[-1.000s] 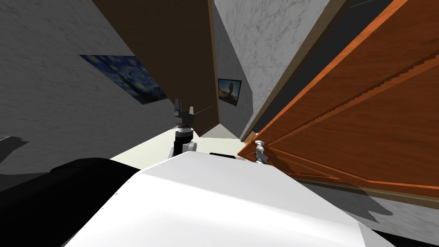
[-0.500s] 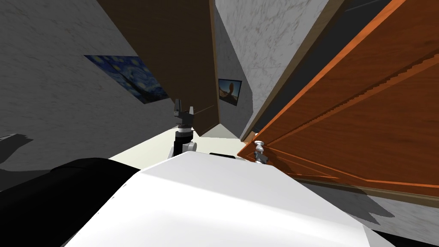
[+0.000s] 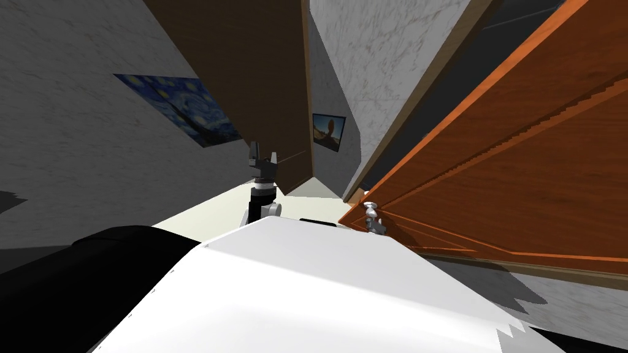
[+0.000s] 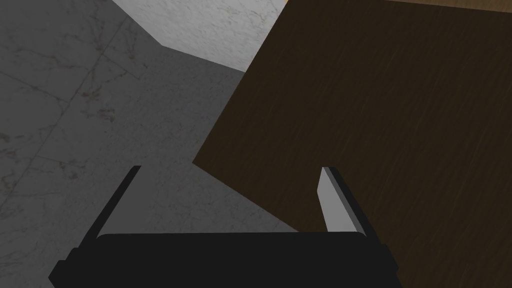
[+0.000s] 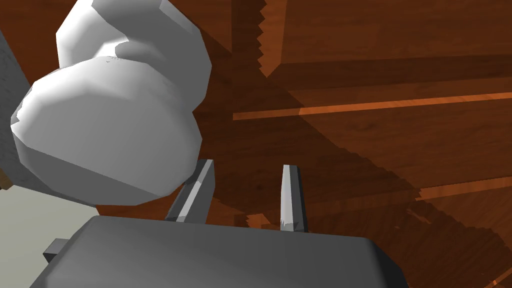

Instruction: Pull the door open

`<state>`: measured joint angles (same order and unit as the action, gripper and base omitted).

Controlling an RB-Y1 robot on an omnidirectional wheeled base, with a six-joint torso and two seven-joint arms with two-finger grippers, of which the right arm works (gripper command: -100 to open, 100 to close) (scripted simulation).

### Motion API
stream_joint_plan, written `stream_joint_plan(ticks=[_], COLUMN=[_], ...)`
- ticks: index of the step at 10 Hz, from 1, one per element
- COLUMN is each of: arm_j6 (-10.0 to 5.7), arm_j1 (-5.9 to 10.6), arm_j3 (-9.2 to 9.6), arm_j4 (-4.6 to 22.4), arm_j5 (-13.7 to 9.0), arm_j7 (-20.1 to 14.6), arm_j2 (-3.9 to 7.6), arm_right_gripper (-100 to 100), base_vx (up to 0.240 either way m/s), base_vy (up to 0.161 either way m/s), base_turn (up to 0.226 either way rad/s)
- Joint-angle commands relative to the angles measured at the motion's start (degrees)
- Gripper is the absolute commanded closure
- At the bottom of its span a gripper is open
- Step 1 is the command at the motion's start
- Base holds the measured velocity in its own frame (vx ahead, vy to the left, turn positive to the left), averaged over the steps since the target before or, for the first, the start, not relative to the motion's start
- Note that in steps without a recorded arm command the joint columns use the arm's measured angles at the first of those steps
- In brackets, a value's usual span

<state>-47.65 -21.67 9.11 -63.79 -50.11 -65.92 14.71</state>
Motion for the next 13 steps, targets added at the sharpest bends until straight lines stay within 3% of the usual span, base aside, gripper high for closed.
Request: stream_joint_plan(ticks=[1, 4, 5, 6, 7, 8, 9, 13], arm_j6=[0.27, 3.01, 4.75, 4.75, 6.17, 6.65, 6.65, 6.65], arm_j1=[0.39, 0.2, 0.08, 0.08, -0.03, -1.27, -1.27, -1.27], arm_j3=[0.37, -0.46, -0.98, -0.98, -1.41, -1.96, -1.96, -1.96], arm_j4=[-1.76, -3.79, -5.09, -5.09, -6.14, -5.36, -5.36, -5.36], arm_j5=[0.17, -0.84, -1.48, -1.48, -2.01, -2.4, -2.4, -2.4], arm_j7=[0.12, 0.61, 0.92, 0.92, 1.18, 1.48, 1.48, 1.48], arm_j2=[-0.12, 0.64, 1.13, 1.13, 1.53, 1.66, 1.66, 1.66], arm_right_gripper=[-100, -100, -100, -100, -100, -100, 100, 100], base_vx=[0.008, 0.007, 0.023, 0.017, 0.015, 0.013, 0.005, -0.005], base_vy=[0.021, 0.028, 0.042, 0.032, 0.031, -0.012, -0.023, 0.002], base_turn=[0.018, -0.027, -0.038, -0.015, -0.029, -0.046, 0.02, -0.001])
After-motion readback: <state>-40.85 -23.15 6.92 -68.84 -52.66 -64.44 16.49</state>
